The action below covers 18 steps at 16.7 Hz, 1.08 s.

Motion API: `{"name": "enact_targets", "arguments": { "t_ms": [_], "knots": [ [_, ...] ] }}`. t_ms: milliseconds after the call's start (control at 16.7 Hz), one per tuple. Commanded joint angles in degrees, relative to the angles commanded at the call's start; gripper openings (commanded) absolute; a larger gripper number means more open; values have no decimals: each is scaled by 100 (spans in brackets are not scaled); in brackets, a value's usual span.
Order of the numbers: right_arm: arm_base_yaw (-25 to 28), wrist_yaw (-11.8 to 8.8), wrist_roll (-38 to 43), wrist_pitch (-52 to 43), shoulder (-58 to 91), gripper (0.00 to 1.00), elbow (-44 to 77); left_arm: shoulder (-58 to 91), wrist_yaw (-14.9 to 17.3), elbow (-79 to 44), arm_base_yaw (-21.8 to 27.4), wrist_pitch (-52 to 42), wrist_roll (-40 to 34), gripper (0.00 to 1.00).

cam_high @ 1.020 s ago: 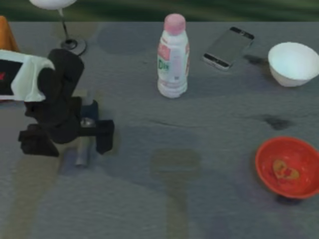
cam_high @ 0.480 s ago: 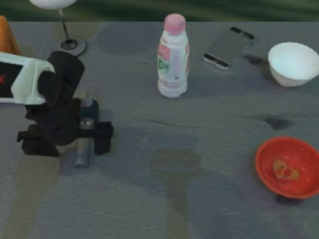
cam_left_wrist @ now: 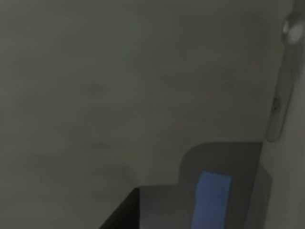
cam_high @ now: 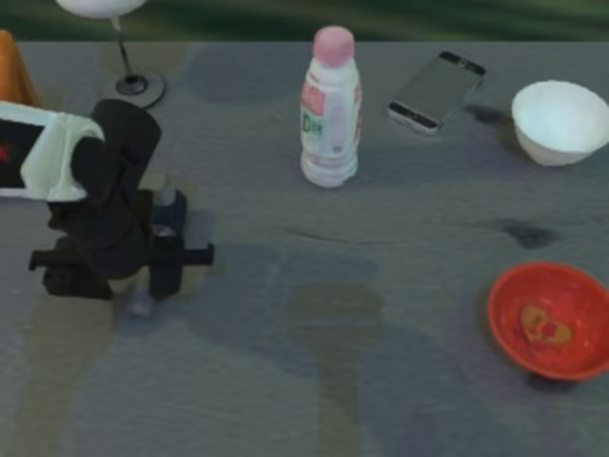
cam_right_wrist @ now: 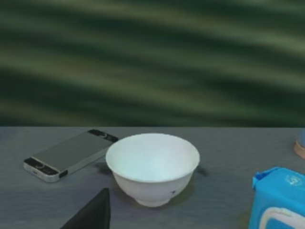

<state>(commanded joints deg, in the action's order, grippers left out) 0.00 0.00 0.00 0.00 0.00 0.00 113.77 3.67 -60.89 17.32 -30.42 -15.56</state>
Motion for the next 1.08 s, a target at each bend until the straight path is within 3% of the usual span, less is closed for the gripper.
{"name": "enact_targets", "arguments": {
  "t_ms": [180,240,660,720,900,1080],
  "knots": [
    [0,0,0,0,0,100,0,0,0,0,0,0,0,2],
    [0,0,0,0,0,100,0,0,0,0,0,0,0,0],
    [0,0,0,0,0,100,0,0,0,0,0,0,0,0],
    [0,0,0,0,0,100,0,-334,-440,-30,-62,-291,301,0],
    [0,0,0,0,0,100,0,-364,-346,0,-61,-102,341,0],
    [0,0,0,0,0,100,0,-501,-16,136,-82,604,468,0]
  ]
}}
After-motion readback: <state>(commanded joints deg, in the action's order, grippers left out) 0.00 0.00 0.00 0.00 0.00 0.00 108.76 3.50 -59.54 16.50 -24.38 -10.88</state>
